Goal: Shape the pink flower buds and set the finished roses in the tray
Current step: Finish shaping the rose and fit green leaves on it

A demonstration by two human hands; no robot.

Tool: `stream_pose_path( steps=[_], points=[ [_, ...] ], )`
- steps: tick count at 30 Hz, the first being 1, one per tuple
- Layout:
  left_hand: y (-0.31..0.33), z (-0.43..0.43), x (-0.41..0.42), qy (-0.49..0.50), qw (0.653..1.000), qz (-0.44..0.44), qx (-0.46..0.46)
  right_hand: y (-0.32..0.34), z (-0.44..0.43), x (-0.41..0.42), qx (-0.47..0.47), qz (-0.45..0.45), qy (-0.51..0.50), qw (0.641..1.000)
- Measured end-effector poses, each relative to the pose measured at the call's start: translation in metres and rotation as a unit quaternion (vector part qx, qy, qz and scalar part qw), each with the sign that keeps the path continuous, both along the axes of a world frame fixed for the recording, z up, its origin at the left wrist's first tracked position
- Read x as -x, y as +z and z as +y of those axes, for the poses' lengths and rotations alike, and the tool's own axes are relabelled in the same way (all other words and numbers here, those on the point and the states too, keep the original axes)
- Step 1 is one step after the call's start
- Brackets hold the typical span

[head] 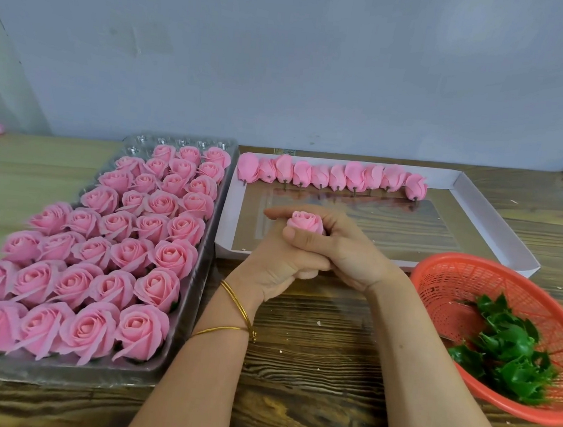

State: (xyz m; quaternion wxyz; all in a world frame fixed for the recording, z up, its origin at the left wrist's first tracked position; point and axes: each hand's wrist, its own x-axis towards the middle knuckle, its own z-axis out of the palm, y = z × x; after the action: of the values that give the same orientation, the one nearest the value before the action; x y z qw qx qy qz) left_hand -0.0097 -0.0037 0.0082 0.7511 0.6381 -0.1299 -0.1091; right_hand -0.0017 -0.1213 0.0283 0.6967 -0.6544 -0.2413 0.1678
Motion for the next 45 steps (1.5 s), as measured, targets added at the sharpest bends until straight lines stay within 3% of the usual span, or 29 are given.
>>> stream_pose_path(
  steps=[4, 7, 9, 14, 17, 23, 27, 31, 34, 37, 45],
  points=[
    [-0.004, 0.002, -0.002, 0.072, 0.996, -0.025, -0.047, -0.004, -0.002, -0.003, 0.045, -0.013, -0.033, 0.998],
    [-0.003, 0.001, -0.005, 0.100, 0.989, -0.073, -0.077, -0.002, 0.001, -0.004, -0.029, -0.007, -0.113, 0.993],
    [-0.003, -0.001, -0.008, 0.143, 0.978, -0.086, -0.122, 0.003, 0.005, -0.002, -0.062, -0.052, -0.188, 0.979],
    [-0.005, -0.004, -0.012, 0.200, 0.936, -0.154, -0.244, 0.002, 0.020, -0.001, -0.007, -0.129, -0.293, 0.947],
    [-0.006, -0.005, -0.015, 0.237, 0.901, -0.194, -0.306, -0.004, 0.027, -0.001, 0.040, -0.153, -0.294, 0.943],
    [-0.013, -0.006, -0.021, 0.260, 0.882, -0.221, -0.325, -0.011, 0.031, -0.001, 0.101, -0.182, -0.279, 0.938],
    [-0.020, -0.009, -0.027, 0.206, 0.898, -0.186, -0.340, -0.009, 0.028, -0.001, 0.136, -0.174, -0.254, 0.942],
    [-0.022, -0.009, -0.022, 0.227, 0.905, -0.162, -0.321, -0.007, 0.027, 0.001, 0.154, -0.140, -0.229, 0.951],
    [-0.018, -0.010, -0.020, 0.233, 0.886, -0.176, -0.361, -0.006, 0.025, 0.001, 0.166, -0.113, -0.215, 0.956],
    [-0.020, -0.009, -0.016, 0.209, 0.891, -0.151, -0.374, -0.006, 0.021, 0.002, 0.183, -0.098, -0.190, 0.960],
    [-0.021, -0.004, -0.014, 0.217, 0.914, -0.124, -0.320, -0.008, 0.013, 0.001, 0.211, -0.086, -0.142, 0.963]
  ],
)
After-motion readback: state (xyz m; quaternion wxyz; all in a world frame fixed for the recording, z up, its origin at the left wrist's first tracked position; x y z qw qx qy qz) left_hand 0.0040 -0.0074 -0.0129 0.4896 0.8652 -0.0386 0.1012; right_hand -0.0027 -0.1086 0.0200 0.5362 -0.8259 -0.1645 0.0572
